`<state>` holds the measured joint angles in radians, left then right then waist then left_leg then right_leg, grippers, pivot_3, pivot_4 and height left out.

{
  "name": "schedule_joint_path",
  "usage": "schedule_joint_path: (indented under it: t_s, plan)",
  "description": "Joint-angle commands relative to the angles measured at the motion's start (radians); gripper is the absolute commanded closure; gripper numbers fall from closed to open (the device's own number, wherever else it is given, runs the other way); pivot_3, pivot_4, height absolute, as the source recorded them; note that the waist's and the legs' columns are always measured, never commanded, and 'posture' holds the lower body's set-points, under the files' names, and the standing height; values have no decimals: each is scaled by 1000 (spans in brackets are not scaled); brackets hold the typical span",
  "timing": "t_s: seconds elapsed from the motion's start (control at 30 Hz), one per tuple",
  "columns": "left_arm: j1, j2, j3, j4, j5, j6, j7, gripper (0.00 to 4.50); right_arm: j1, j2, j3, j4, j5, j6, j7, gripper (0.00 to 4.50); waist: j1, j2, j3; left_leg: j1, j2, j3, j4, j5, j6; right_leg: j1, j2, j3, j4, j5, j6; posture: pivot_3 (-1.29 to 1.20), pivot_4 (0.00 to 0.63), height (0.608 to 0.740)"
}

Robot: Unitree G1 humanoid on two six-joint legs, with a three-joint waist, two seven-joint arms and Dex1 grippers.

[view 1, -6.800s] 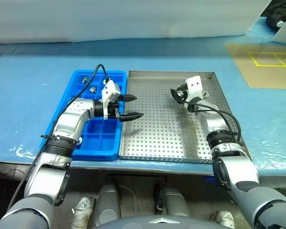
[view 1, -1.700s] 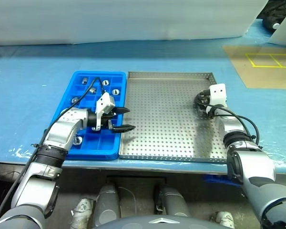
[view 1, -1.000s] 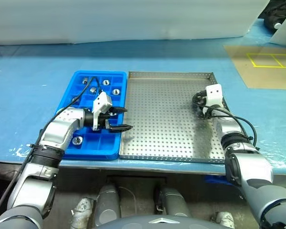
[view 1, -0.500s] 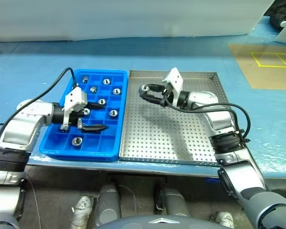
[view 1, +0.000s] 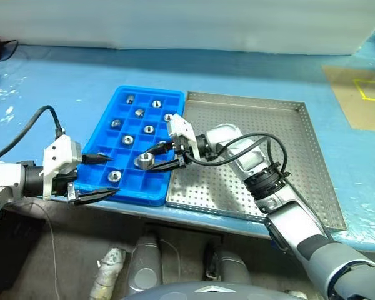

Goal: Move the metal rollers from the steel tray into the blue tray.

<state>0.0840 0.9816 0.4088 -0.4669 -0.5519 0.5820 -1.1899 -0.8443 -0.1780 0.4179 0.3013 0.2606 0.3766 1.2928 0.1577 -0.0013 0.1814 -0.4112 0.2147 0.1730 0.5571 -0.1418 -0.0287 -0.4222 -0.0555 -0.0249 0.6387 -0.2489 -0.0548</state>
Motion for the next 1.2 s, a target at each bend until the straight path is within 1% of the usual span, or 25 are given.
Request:
schedule_joint_path:
  t_s: [0.03,0.13,0.23,0.47,0.53,0.57,0.67,0.87,0.97,1.03,1.1,1.2]
  plan:
    - [39,-10,49,-68,-39,21,28,0,-24,14,25,36,-16,-40,52,2697,10,0,0,0,0,0,0,0,0,0,0,0,0,0,0,364,150,740]
    - [59,-20,41,-88,-51,25,50,0,-12,4,40,50,-32,-40,82,2697,24,0,0,0,0,-1,0,0,0,0,0,0,0,0,0,365,150,740]
    - [62,-23,26,-93,-60,23,64,0,-1,-7,42,60,-48,-45,93,2697,26,0,0,0,0,-2,0,0,0,0,0,0,1,0,0,365,150,740]
    - [-18,-15,-45,-59,-70,19,81,0,27,-11,29,82,-69,-51,83,2697,23,0,0,0,0,-1,0,1,-1,0,1,0,1,0,0,313,150,740]
    - [-36,-12,-59,-46,-68,15,78,0,31,-9,26,83,-72,-52,83,1933,19,0,0,0,0,-1,0,1,-1,0,1,0,1,0,0,299,150,740]
    - [-45,-10,-67,-40,-67,13,76,0,31,-6,21,82,-72,-46,72,1689,18,-1,0,0,1,-1,0,1,-1,0,1,1,1,0,0,296,150,740]
    - [-75,-8,-89,-18,-62,9,72,0,27,0,16,83,-85,-28,36,694,18,0,-1,0,1,-1,1,1,-2,0,3,1,2,0,0,282,150,740]
    - [-151,-15,-155,33,-46,-19,59,0,17,-17,-15,64,-84,-30,-5,694,18,-1,-1,0,1,-1,3,1,-2,0,2,1,3,0,0,223,150,740]
    - [-243,-54,-218,94,-32,-38,69,0,13,-49,-72,-3,-51,1,-23,694,20,0,0,0,1,-1,4,3,-5,0,2,1,4,0,0,164,150,740]
    - [-317,-97,-266,150,-4,-57,91,0,13,-72,-110,-51,-34,24,-42,694,19,0,-1,0,1,-1,5,3,-6,1,2,1,4,1,1,133,150,740]
    - [-414,-162,-327,242,57,-102,127,0,16,-105,-159,-108,-8,63,-63,694,13,-1,-1,1,0,-1,6,4,-6,1,2,1,5,1,1,103,150,740]
    - [-565,-290,-426,410,129,-181,139,0,43,-186,-254,-184,16,113,-121,694,11,-1,-1,2,-2,-1,7,4,-7,3,2,1,6,2,2,51,150,740]
